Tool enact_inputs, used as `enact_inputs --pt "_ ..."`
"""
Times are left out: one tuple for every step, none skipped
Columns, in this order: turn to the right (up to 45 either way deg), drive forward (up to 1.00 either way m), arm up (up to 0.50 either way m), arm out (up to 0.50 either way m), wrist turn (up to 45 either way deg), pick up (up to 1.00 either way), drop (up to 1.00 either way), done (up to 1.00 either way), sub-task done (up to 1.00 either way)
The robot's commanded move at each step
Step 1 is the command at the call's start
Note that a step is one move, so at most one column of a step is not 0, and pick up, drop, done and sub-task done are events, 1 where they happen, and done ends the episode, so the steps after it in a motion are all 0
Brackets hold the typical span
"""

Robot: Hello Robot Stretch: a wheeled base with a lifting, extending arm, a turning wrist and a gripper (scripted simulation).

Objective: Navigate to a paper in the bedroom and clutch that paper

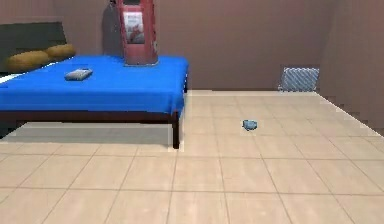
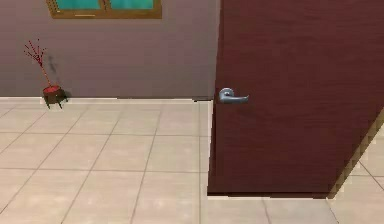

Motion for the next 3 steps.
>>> enact_inputs --pt "-6.0 0.0 0.0 0.0 0.0 0.0 0.0 0.0 0.0" --pt "0.0 0.3 0.0 0.0 0.0 0.0 0.0 0.0 0.0" --pt "-45.0 0.0 0.0 0.0 0.0 0.0 0.0 0.0 0.0"
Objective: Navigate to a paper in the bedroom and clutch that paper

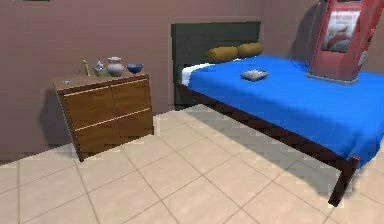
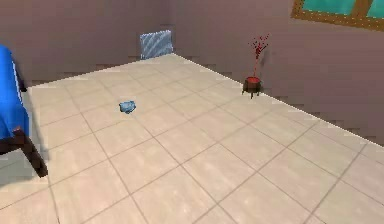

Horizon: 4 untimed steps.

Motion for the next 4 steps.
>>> enact_inputs --pt "-12.0 0.0 0.0 0.0 0.0 0.0 0.0 0.0 0.0" --pt "0.0 0.45 0.0 0.0 0.0 0.0 0.0 0.0 0.0" --pt "-24.0 0.0 0.0 0.0 0.0 0.0 0.0 0.0 0.0" --pt "0.0 0.65 0.0 0.0 0.0 0.0 0.0 0.0 0.0"
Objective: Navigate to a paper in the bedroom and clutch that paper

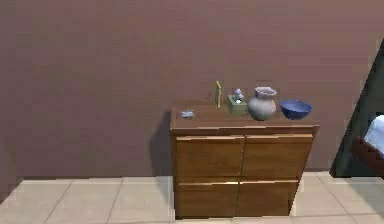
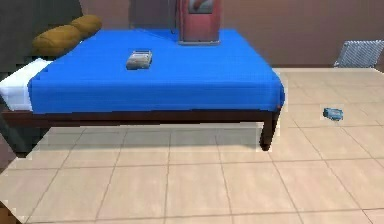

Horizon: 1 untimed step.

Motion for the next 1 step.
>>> enact_inputs --pt "-9.0 0.0 0.0 0.0 0.0 0.0 0.0 0.0 0.0"
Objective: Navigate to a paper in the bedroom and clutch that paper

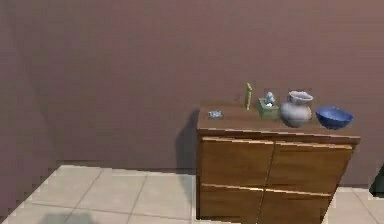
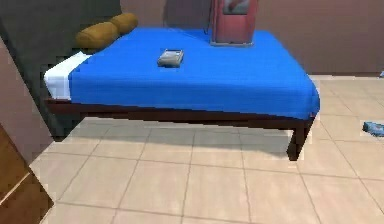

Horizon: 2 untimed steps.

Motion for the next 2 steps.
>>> enact_inputs --pt "0.0 0.45 0.0 0.0 0.0 0.0 0.0 0.0 0.0" --pt "-45.0 0.0 0.0 0.0 0.0 0.0 0.0 0.0 0.0"
